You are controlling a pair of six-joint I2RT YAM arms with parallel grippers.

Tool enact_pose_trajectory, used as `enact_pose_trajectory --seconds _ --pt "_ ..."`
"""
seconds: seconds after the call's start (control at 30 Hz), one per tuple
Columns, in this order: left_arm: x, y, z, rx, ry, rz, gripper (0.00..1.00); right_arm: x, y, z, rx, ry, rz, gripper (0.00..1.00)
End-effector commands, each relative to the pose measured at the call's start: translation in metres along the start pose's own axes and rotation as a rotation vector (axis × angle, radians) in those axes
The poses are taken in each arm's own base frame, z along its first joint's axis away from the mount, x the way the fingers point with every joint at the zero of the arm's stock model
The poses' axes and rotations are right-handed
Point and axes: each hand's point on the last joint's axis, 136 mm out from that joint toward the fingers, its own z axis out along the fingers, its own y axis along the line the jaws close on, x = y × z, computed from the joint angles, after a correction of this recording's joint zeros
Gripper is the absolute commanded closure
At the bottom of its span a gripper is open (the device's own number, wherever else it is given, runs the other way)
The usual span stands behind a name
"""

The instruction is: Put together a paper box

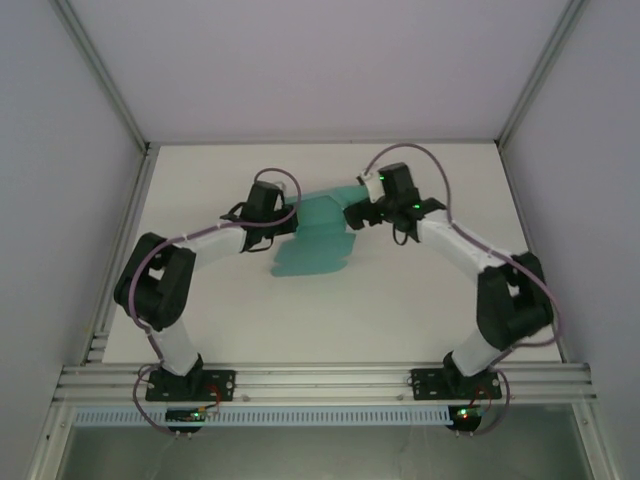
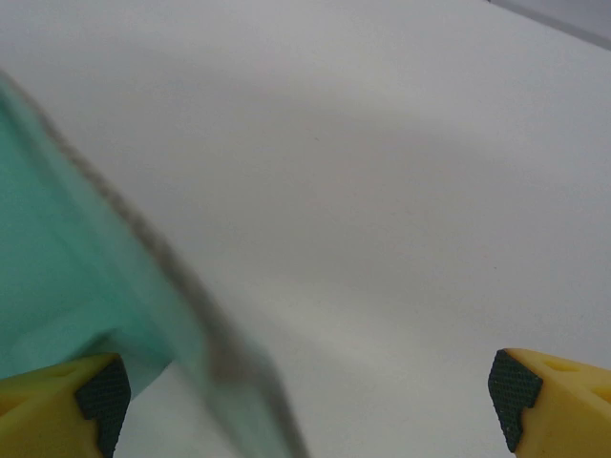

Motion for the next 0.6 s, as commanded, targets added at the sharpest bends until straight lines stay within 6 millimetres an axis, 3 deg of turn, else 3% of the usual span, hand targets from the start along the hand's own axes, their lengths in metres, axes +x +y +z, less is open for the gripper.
enact_pose_trajectory --seconds 0.0,0.2,0.57 --pt "-0.010 -0.015 -0.019 0.046 -0.024 0.050 1.00 -0.010 0.021 -0.042 -0.234 -0.069 0.002 0.03" --pt "-0.007 -0.023 -0.020 0.086 -0.002 0.072 1.00 -0.015 0.034 -0.066 -0.517 -0.094 0.062 0.20" --pt "-0.005 -0.030 -0.020 0.120 0.022 0.090 1.00 -0.017 0.029 -0.040 -0.536 -0.029 0.026 0.54"
